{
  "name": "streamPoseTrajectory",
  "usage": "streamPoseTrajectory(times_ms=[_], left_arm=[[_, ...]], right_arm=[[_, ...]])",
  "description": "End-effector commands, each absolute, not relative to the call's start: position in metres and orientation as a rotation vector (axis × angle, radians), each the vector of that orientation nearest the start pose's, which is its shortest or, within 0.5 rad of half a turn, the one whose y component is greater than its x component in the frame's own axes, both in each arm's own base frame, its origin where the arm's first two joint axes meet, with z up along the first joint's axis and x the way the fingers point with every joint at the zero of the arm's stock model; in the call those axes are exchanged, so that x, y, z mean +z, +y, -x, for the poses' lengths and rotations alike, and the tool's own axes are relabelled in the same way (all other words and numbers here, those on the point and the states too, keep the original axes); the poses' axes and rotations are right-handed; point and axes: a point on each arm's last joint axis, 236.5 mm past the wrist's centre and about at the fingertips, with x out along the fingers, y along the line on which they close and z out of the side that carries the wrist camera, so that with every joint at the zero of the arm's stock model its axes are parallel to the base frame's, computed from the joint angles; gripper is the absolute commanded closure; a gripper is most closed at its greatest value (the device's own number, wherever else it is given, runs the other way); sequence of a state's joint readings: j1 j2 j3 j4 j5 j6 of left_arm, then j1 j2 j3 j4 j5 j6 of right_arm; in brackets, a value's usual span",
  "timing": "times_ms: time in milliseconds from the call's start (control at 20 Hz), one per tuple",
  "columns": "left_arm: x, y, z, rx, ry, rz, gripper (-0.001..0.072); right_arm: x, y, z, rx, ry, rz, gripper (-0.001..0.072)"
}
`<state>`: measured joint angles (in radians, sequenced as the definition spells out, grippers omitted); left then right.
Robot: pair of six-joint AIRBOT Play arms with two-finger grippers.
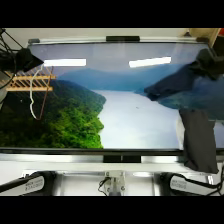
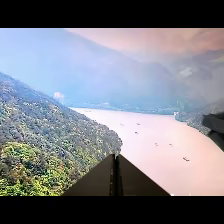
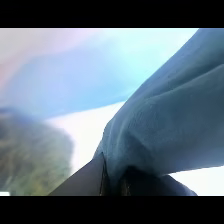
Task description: Fold the shirts.
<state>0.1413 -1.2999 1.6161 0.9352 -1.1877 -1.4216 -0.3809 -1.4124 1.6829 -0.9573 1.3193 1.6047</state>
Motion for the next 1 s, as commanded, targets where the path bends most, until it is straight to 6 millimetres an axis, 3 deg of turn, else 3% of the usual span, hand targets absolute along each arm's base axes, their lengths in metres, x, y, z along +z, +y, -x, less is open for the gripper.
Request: streamPoseTrajectory(times_ms=[0,150,250,600,800,950], left_arm=[[0.218,-0.066,-0.460,-0.375,0.771,0.394,0.0670],[0.219,-0.066,-0.460,-0.378,0.769,0.387,0.0670],[0.219,-0.066,-0.460,-0.384,0.765,0.371,0.0670],[0.219,-0.066,-0.460,-0.396,0.757,0.340,0.0670],[0.219,-0.066,-0.460,-0.408,0.750,0.310,0.0670],[0.219,-0.066,-0.460,-0.413,0.746,0.296,0.0670]], right_arm=[[0.182,-0.125,-0.431,-0.090,0.878,-0.690,0.0643],[0.190,-0.160,-0.405,-0.179,0.857,-0.740,0.0643],[0.196,-0.165,-0.377,-0.214,0.887,-0.763,0.0643],[0.198,-0.153,-0.260,-0.422,1.154,-0.736,0.0643],[0.205,-0.189,-0.214,-0.676,1.159,-0.607,0.0643],[0.180,-0.196,-0.173,-0.776,1.276,-0.529,0.0644]])
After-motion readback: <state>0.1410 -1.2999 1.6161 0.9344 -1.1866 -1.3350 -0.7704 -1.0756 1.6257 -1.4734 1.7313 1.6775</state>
